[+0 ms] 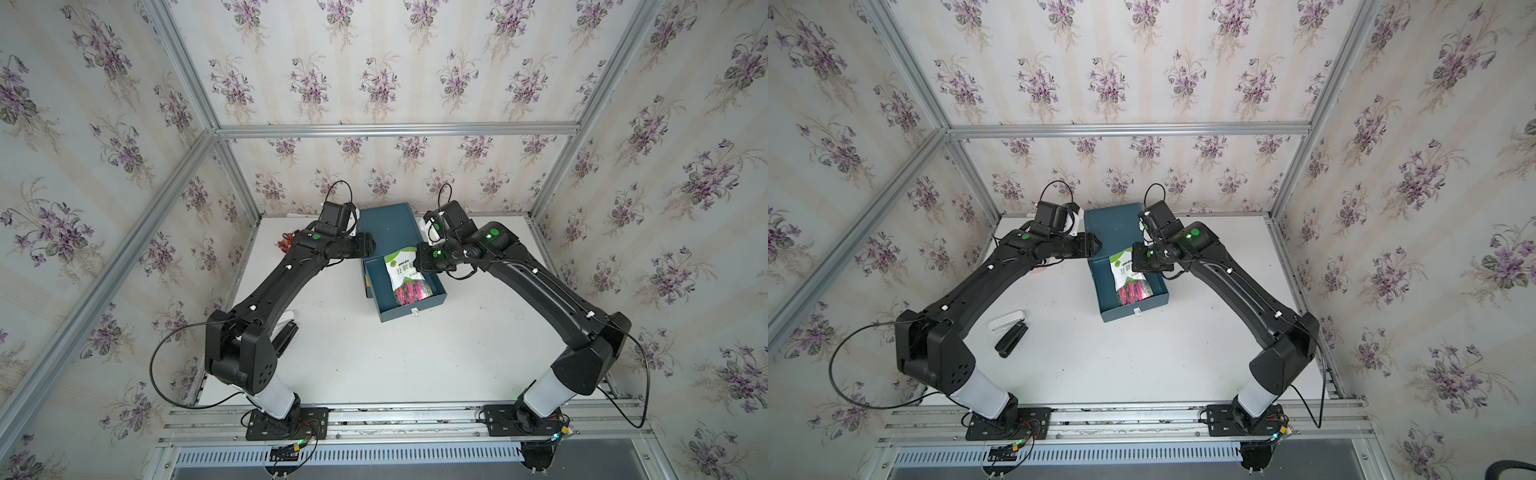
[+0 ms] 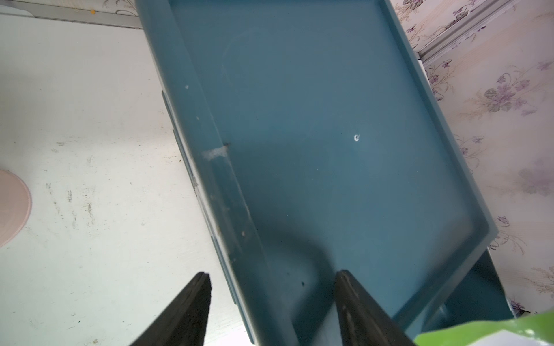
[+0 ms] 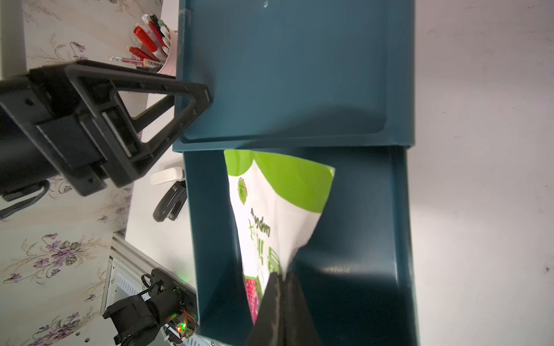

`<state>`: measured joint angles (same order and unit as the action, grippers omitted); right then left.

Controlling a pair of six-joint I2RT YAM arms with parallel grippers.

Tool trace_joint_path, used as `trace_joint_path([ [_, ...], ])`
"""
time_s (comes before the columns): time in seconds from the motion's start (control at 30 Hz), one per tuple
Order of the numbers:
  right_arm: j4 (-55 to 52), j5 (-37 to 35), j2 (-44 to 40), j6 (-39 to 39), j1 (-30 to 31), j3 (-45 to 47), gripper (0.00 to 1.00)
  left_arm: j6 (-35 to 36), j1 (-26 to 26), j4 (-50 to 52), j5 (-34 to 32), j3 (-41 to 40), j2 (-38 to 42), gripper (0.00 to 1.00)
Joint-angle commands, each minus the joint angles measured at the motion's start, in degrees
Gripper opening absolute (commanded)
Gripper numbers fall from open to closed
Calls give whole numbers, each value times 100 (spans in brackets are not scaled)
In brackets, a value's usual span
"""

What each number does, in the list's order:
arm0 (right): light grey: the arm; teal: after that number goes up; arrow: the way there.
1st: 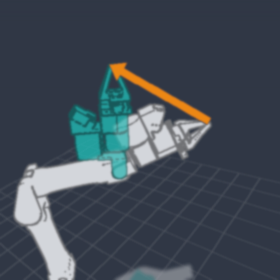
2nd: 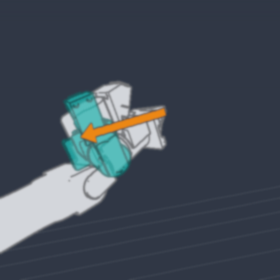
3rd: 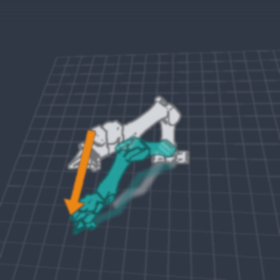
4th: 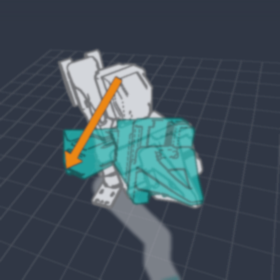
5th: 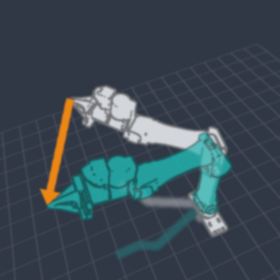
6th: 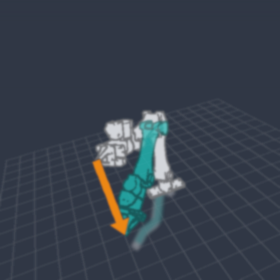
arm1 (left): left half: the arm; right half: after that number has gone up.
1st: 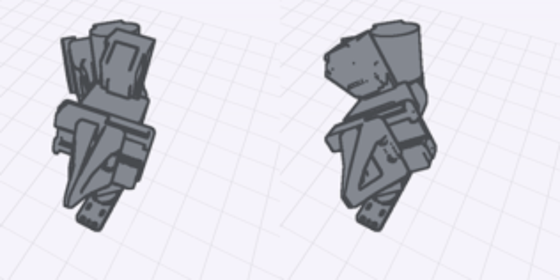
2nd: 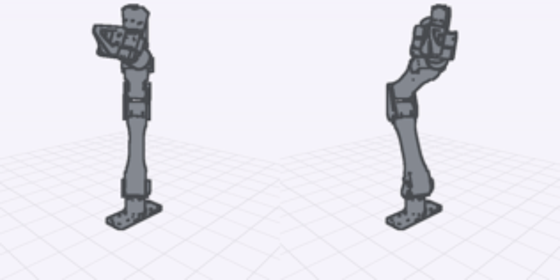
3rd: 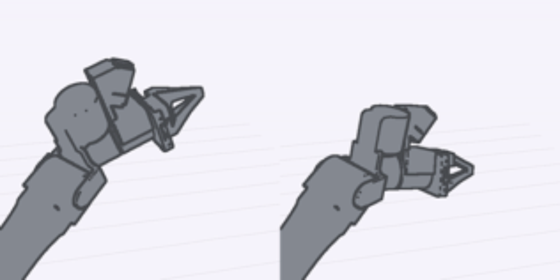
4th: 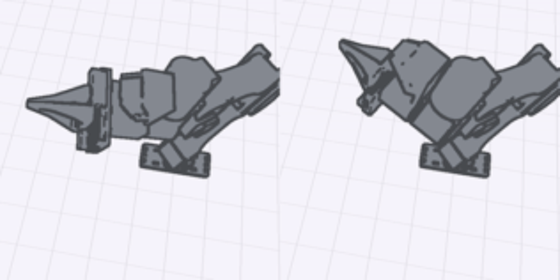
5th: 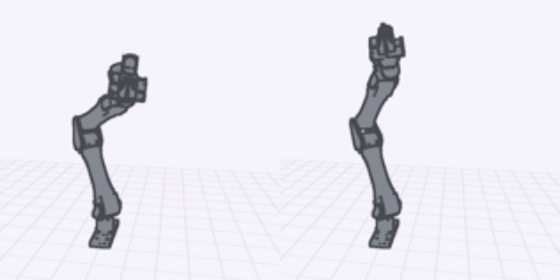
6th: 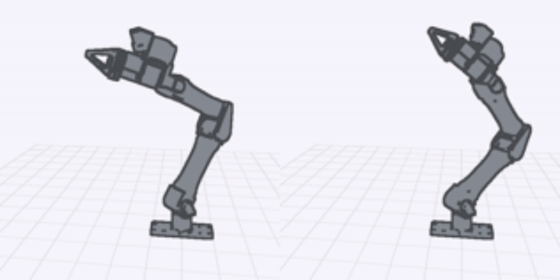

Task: Take the seed bags out of the drawer
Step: Pick up the seed packet from the drawer, then place the seed packet at the center of the board.

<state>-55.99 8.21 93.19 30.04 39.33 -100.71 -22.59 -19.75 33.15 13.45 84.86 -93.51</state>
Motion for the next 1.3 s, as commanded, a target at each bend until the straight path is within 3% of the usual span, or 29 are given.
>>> trace_joint_path([
  [0.0,-241,-95,-135,98,-65,-35,0,145,12,695,-308,-18,-60,69],
  [0.23,-485,-225,-403,57,-471,-248,0,154,13,720,-317,-16,-43,69],
  [0.53,-524,-89,-666,-436,-1919,-217,0,193,13,781,-319,-14,-1,69],
  [0.77,191,151,-585,-870,-3150,485,0,209,6,798,-291,-31,0,69],
  [1.07,1695,190,231,-863,-4113,1612,0,228,14,796,-264,-27,-46,69],
  [1.27,2065,49,1119,-932,-4343,1557,0,246,9,799,-277,-26,-45,69],
])
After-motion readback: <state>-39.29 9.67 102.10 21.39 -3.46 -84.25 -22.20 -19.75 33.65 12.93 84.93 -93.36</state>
